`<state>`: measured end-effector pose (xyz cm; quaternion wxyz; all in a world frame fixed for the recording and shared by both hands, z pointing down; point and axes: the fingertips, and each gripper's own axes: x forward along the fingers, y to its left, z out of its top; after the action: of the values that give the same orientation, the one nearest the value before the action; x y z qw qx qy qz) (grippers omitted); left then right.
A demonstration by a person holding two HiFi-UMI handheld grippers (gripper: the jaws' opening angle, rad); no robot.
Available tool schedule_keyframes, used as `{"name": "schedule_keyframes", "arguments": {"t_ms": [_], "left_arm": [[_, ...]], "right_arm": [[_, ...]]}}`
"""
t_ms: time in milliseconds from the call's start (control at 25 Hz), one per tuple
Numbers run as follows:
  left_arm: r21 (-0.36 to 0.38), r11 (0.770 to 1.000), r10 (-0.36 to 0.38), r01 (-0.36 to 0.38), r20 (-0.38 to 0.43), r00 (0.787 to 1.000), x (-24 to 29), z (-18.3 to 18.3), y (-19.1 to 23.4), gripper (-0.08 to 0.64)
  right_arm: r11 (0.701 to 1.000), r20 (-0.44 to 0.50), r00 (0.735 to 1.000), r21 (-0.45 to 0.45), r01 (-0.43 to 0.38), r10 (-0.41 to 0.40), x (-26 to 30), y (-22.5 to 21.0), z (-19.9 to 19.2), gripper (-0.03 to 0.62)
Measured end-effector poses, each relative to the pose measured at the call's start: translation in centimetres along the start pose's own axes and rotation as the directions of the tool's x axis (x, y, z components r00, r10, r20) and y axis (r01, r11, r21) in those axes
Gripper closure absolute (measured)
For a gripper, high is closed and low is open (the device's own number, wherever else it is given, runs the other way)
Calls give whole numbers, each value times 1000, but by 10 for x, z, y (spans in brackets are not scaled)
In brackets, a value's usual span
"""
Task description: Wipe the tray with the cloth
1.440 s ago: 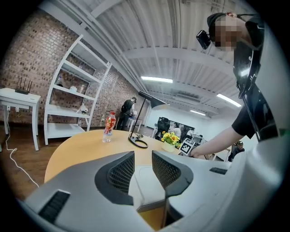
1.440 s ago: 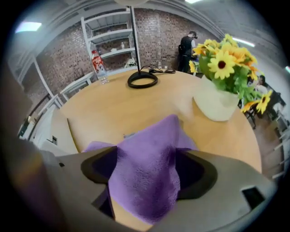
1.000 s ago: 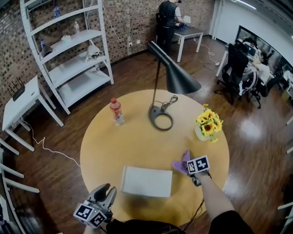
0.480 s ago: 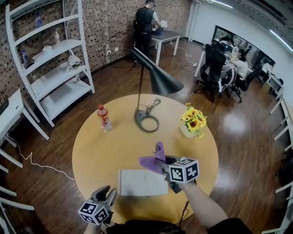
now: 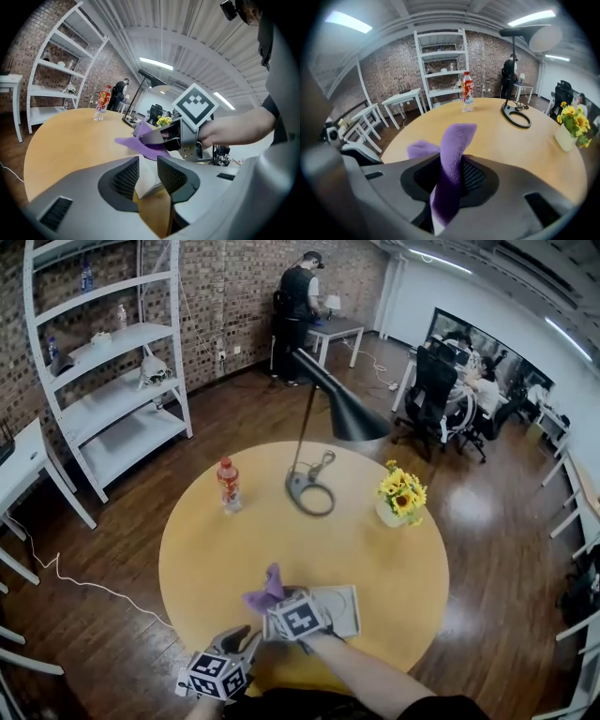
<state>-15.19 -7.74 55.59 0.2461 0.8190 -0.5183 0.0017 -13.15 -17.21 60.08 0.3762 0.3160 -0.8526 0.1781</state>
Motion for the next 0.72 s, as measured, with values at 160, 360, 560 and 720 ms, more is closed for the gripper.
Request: {"name": "schedule_keyframes", "arguments": {"t_ms": [160,360,560,720], "left_arm": [[-15,1000,7,-7,2,1000,-3,-4,1,448],[-14,1000,0,-1,-20,1000,4,-10,-7,448],[-7,1000,-17,17,-45,999,15,-20,-14,448],[-11,1000,-13,12,-71,997,17,-29,-13,448]], "right_arm": [[999,-22,1000,-50,21,-22,-1,-10,-13,486],[997,-46,998,-54,47,-50,-17,-39,-29,486],[996,-54,995,7,87,-86,-40,-79,-49,486],[987,-90,983,19,159,-157,-60,-119,-73,486]]}}
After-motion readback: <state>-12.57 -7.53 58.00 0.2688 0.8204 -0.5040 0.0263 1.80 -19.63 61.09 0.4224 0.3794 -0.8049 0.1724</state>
